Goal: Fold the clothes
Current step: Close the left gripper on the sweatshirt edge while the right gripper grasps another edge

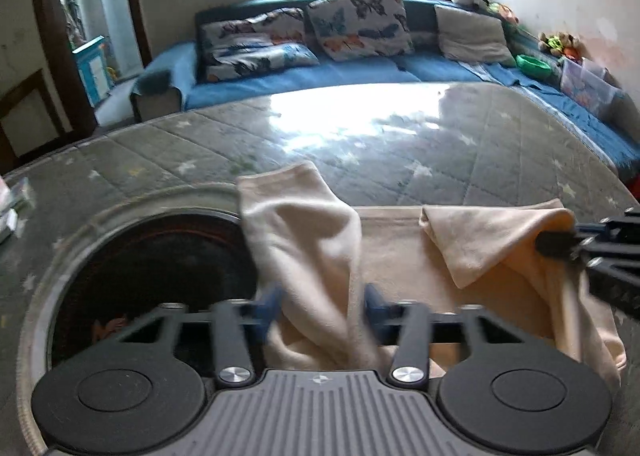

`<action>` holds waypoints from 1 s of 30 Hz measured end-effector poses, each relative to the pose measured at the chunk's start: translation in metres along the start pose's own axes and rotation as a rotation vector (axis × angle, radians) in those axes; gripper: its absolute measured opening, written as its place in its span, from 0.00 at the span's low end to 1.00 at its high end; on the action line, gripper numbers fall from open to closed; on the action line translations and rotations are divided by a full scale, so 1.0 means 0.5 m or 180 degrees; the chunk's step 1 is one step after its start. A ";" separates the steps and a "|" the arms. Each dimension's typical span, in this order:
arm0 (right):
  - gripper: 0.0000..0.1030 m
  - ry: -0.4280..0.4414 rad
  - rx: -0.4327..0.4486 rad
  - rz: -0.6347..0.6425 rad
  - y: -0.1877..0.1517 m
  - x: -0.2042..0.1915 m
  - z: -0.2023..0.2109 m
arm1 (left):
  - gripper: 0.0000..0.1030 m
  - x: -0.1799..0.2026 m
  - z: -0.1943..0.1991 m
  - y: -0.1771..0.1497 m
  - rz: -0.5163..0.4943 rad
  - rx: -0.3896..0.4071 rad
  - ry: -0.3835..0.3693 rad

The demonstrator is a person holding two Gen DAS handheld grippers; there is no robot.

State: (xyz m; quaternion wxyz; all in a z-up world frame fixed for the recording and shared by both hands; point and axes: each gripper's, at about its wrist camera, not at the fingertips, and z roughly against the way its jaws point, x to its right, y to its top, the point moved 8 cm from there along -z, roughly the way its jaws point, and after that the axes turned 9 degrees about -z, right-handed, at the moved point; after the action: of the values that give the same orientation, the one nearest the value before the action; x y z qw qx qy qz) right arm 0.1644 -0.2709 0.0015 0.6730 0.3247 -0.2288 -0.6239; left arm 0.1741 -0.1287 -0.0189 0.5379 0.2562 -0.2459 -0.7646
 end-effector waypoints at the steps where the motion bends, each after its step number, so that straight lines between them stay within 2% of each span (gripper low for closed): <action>1: 0.05 -0.0007 0.0026 -0.0027 0.000 0.007 0.007 | 0.13 0.001 0.002 -0.003 0.0007 0.0014 -0.0040; 4: 0.05 -0.0054 0.0138 -0.0127 0.000 0.033 0.037 | 0.07 -0.007 0.026 -0.011 0.0032 0.0126 -0.0029; 12: 0.05 -0.0371 0.0568 -0.0428 -0.023 0.142 0.182 | 0.06 -0.087 0.152 -0.072 0.0248 0.0389 0.0240; 17: 0.05 -0.0604 0.0734 -0.0776 -0.082 0.227 0.279 | 0.06 -0.143 0.227 -0.160 0.0474 0.0354 0.0350; 20: 0.07 -0.0775 0.0616 -0.0965 -0.140 0.281 0.294 | 0.06 -0.156 0.246 -0.218 0.0514 0.0235 0.0352; 21: 0.09 -0.0834 0.0568 -0.1026 -0.159 0.299 0.298 | 0.06 -0.161 0.245 -0.234 0.0512 0.0184 0.0398; 23: 0.20 -0.1024 0.0443 -0.1075 -0.197 0.327 0.292 | 0.06 -0.172 0.244 -0.263 0.0523 0.0082 0.0474; 25: 0.31 -0.1145 0.0328 -0.1116 -0.229 0.347 0.286 | 0.07 -0.179 0.245 -0.281 0.0566 0.0014 0.0458; 28: 0.42 -0.1209 0.0247 -0.1175 -0.255 0.365 0.289 | 0.10 -0.168 0.250 -0.289 0.0468 0.0003 0.0418; 30: 0.44 -0.1220 0.0274 -0.1156 -0.251 0.362 0.293 | 0.14 -0.135 0.252 -0.282 0.0324 0.0035 0.0322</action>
State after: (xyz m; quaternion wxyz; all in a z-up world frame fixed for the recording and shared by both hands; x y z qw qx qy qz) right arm -0.0054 -0.4732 -0.0066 0.4799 0.2647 -0.3164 -0.7743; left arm 0.0126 -0.0098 -0.0079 0.5864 0.2846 -0.2352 -0.7210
